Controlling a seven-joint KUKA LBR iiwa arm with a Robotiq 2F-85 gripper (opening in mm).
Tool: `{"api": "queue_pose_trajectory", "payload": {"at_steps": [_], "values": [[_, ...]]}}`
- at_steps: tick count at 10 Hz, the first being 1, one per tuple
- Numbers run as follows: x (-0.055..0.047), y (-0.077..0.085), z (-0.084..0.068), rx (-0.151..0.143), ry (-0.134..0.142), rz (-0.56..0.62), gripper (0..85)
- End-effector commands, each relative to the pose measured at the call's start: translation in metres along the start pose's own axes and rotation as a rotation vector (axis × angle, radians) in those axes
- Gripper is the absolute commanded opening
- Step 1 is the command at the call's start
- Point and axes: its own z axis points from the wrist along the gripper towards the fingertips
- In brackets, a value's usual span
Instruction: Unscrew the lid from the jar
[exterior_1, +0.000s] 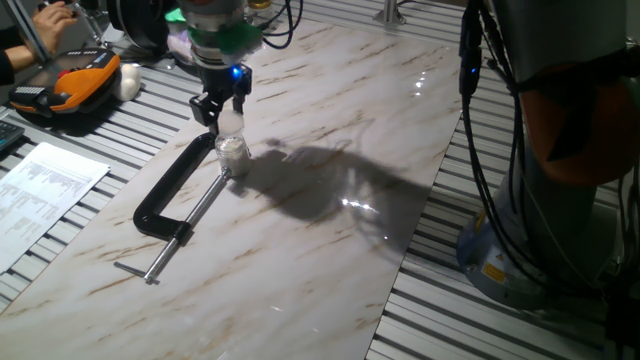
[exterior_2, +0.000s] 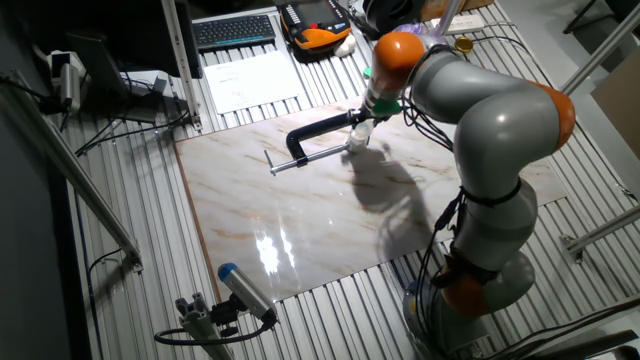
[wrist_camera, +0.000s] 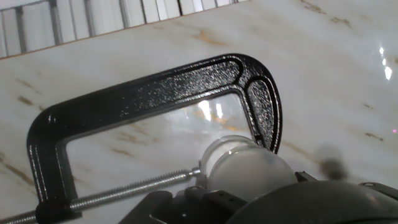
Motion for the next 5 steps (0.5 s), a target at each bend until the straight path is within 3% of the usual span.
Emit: {"api": "queue_pose_trajectory", "payload": {"at_steps": [1,4,5], "values": [[0.002,-0.004,0.001,-0.003,0.019,-0.005,0.0],[0.004,-0.01,-0.006,0.013,0.022,0.002,0.0],[0.001,-0.015,-0.011,0.006,0.032,0.003,0.0]]}}
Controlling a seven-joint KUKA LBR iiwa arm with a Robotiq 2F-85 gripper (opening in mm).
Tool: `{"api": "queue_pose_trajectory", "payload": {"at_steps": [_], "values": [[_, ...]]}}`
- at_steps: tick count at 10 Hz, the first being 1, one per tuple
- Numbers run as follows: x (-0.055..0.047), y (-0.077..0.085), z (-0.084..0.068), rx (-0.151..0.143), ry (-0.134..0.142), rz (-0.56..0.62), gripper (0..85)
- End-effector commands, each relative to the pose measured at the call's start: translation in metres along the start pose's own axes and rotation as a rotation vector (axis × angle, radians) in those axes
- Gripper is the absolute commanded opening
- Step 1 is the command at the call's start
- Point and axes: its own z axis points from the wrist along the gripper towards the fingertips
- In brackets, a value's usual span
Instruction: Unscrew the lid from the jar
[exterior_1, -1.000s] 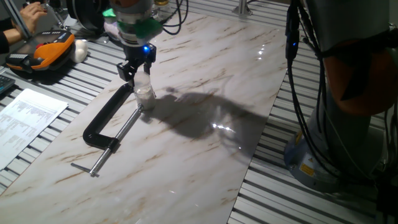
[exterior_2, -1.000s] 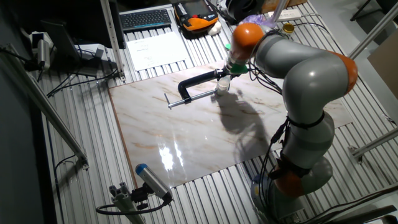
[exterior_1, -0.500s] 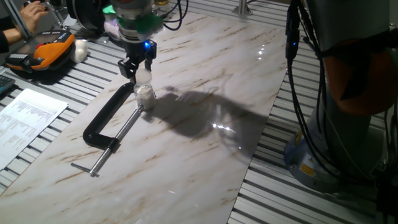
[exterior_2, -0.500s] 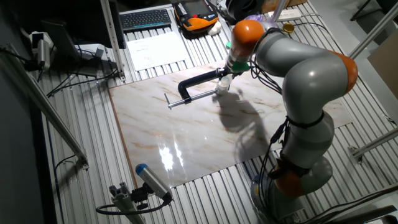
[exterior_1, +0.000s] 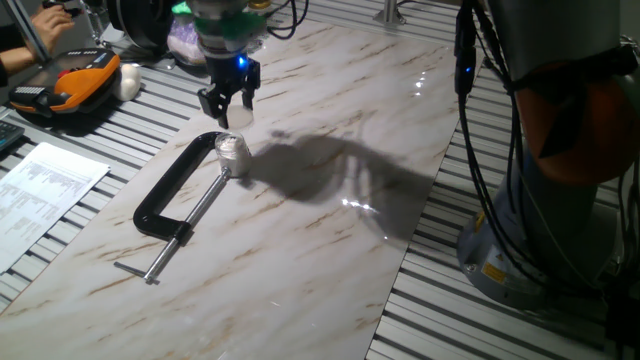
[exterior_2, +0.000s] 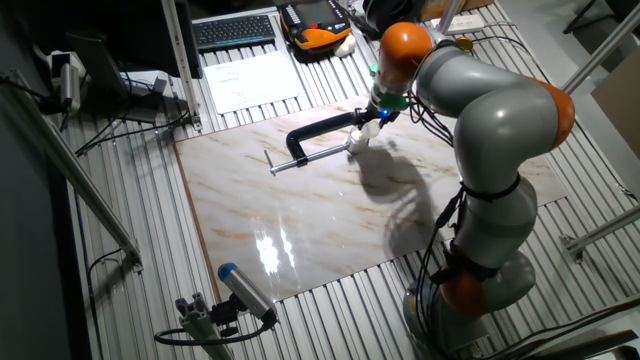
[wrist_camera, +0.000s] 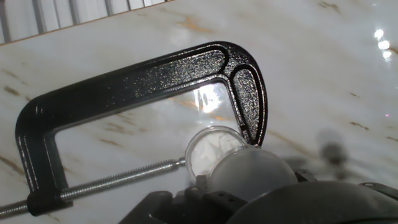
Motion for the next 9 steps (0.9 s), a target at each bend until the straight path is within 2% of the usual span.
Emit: {"api": "queue_pose_trajectory", "payload": {"at_steps": [1,2,4,6,7,8,9], "values": [[-0.003,-0.005,-0.004,-0.005,0.004,-0.006,0.0],[-0.005,-0.008,-0.005,-0.001,-0.003,-0.014,0.0],[0.0,-0.016,-0.002,-0.007,-0.021,-0.016,0.0],[0.003,-0.021,-0.002,-0.007,-0.015,-0.013,0.0],[0.005,-0.023,-0.001,0.011,-0.022,-0.019,0.0],[0.006,-0.025,0.001,0.011,-0.023,-0.03,0.0],[0.008,-0.027,0.001,-0.017,-0.008,-0.028,0.0]]}}
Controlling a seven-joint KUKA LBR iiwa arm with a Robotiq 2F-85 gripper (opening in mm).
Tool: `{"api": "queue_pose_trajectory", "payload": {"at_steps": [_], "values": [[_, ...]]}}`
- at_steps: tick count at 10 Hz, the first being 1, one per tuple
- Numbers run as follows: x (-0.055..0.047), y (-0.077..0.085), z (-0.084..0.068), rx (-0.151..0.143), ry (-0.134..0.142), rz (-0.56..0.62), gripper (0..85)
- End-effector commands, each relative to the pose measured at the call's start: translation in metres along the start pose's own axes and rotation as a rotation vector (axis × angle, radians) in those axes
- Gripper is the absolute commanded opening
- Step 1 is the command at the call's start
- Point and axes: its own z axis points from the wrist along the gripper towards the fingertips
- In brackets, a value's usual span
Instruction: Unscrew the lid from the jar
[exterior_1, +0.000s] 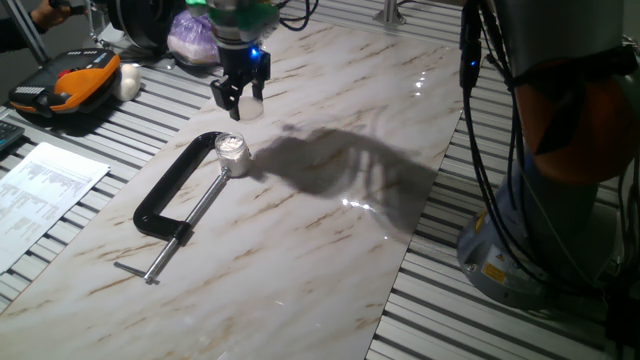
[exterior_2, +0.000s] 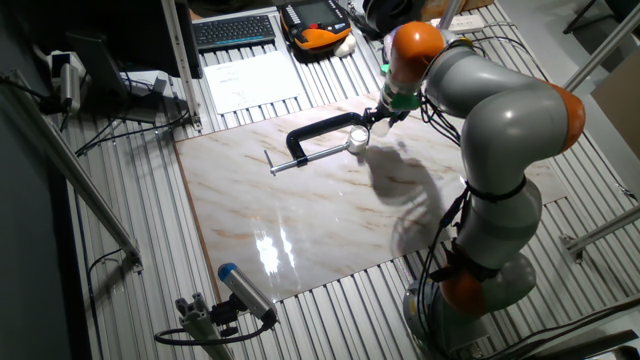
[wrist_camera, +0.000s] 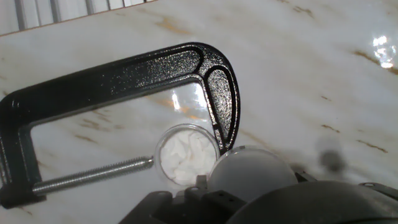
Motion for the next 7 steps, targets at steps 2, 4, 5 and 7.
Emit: {"api": "queue_pose_trajectory", "payload": {"at_steps": [2,4,5,7], "values": [[0.001,-0.005,0.001,-0.045,0.018,0.007,0.0],[0.0,-0.009,-0.001,-0.039,0.043,0.011,0.0],[0.002,-0.01,0.0,-0.001,0.027,-0.014,0.0],[0.002,-0.012,0.001,0.034,-0.006,-0.037,0.0]]}}
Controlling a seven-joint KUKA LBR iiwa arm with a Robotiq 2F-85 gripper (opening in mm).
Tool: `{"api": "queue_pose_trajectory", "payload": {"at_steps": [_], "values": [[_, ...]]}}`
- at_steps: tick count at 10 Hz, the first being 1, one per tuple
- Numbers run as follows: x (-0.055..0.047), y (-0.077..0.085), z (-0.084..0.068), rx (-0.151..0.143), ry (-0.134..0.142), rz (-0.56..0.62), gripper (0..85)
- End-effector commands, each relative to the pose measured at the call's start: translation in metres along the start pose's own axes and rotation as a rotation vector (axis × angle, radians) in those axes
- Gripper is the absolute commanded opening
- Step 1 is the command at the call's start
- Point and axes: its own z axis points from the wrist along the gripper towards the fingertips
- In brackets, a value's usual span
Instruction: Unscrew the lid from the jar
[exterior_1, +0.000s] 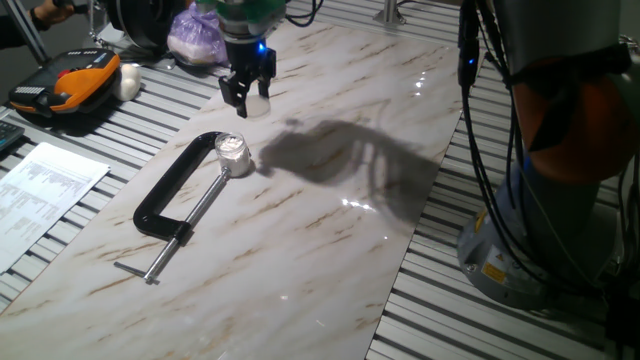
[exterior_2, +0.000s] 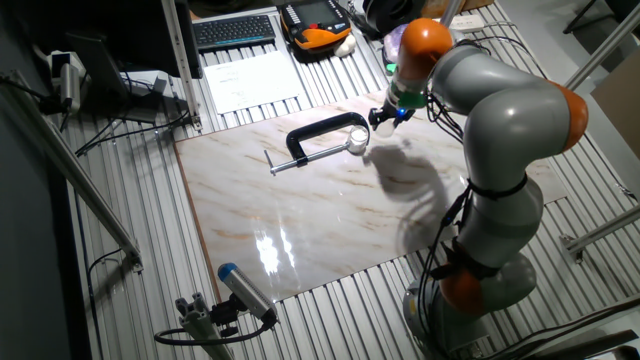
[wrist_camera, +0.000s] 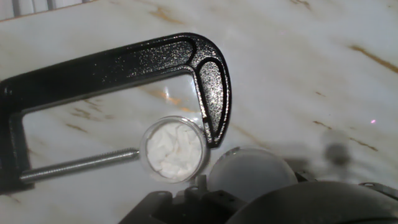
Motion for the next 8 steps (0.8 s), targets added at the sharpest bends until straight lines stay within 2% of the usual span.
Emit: {"api": "queue_pose_trajectory", "payload": {"at_steps": [1,3,4,6,8], "values": [[0.0005,-0.0021,0.0006,0.004,-0.003,-0.005,0.0],[0.0011,-0.0063,0.0008,0.002,0.01,-0.012,0.0],[0.0011,-0.0088,0.0022,-0.01,0.029,-0.01,0.0],[0.0013,-0.0093,0.005,-0.005,0.035,-0.026,0.0],[0.0029,-0.0121,0.0102,-0.014,0.036,-0.027,0.0]]}}
